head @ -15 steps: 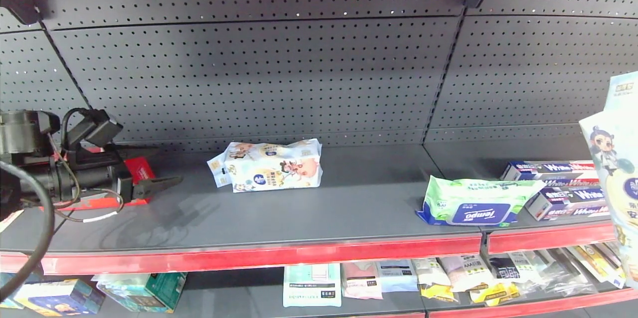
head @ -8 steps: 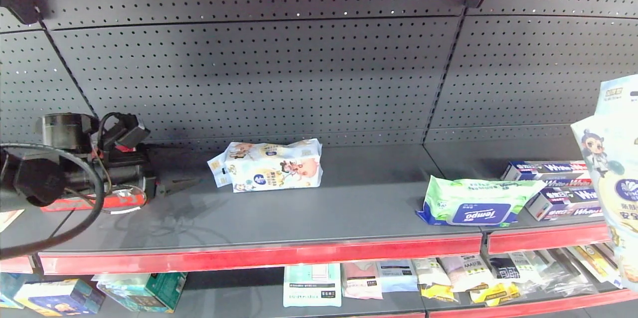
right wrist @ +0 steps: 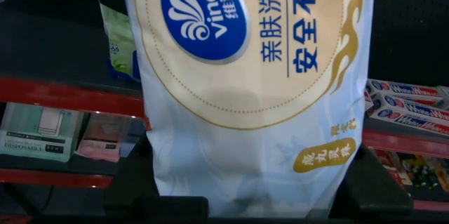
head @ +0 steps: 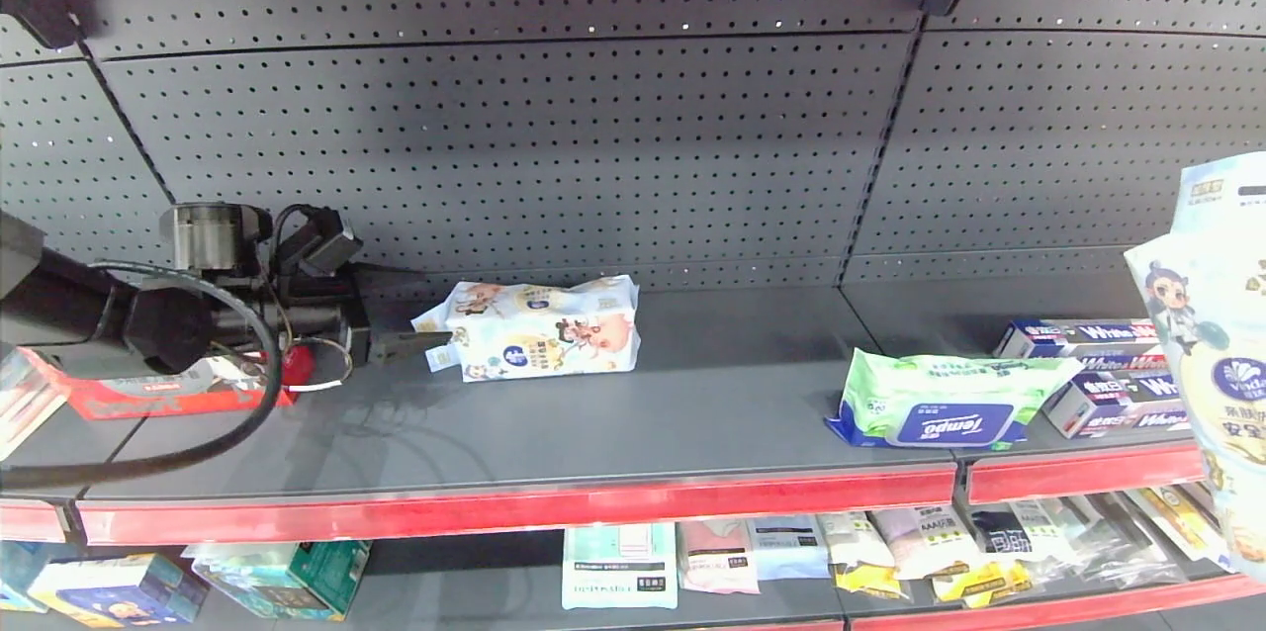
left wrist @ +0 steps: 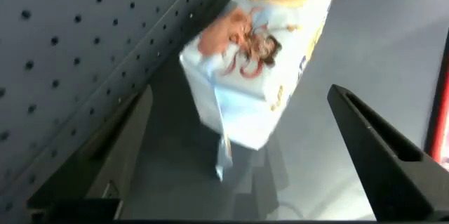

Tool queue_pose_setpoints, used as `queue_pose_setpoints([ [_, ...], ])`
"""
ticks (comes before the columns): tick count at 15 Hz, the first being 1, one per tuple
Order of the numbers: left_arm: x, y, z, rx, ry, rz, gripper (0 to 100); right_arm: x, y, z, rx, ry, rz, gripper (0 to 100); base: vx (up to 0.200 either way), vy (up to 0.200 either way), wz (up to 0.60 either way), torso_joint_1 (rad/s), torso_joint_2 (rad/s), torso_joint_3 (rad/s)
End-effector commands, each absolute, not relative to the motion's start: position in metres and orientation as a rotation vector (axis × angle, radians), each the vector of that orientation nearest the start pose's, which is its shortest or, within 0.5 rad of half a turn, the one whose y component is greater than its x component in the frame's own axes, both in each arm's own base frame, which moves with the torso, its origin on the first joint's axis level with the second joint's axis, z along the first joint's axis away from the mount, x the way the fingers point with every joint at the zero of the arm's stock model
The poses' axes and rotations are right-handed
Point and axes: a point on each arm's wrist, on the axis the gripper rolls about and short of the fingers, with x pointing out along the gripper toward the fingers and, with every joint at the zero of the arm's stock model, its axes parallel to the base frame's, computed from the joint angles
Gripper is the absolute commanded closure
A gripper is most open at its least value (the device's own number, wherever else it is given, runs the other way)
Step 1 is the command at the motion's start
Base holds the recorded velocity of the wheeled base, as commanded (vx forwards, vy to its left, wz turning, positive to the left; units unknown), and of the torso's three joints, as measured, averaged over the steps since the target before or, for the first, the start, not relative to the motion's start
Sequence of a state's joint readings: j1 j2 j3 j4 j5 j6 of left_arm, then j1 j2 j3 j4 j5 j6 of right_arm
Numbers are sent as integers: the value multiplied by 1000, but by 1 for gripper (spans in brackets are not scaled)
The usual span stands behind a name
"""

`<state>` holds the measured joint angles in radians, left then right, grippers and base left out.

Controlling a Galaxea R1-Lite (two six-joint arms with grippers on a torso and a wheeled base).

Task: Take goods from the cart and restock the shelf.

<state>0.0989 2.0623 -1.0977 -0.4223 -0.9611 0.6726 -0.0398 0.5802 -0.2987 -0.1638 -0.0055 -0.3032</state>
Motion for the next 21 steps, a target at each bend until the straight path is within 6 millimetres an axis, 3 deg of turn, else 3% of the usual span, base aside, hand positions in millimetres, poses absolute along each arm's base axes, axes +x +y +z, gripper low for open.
queue_pose_setpoints([
  [1,393,12,111,341,172,-973,0,40,-2,176,-301,126,-27,100,0,0,0,0,0,0],
  [5,400,-6,111,350,158,-1017,0,41,-2,176,-301,129,-25,100,0,0,0,0,0,0],
  [13,411,-22,101,343,206,-1037,0,41,-2,176,-301,132,-25,100,0,0,0,0,0,0],
  [21,426,-25,90,344,210,-1041,0,42,-2,175,-301,138,-24,100,0,0,0,0,0,0],
])
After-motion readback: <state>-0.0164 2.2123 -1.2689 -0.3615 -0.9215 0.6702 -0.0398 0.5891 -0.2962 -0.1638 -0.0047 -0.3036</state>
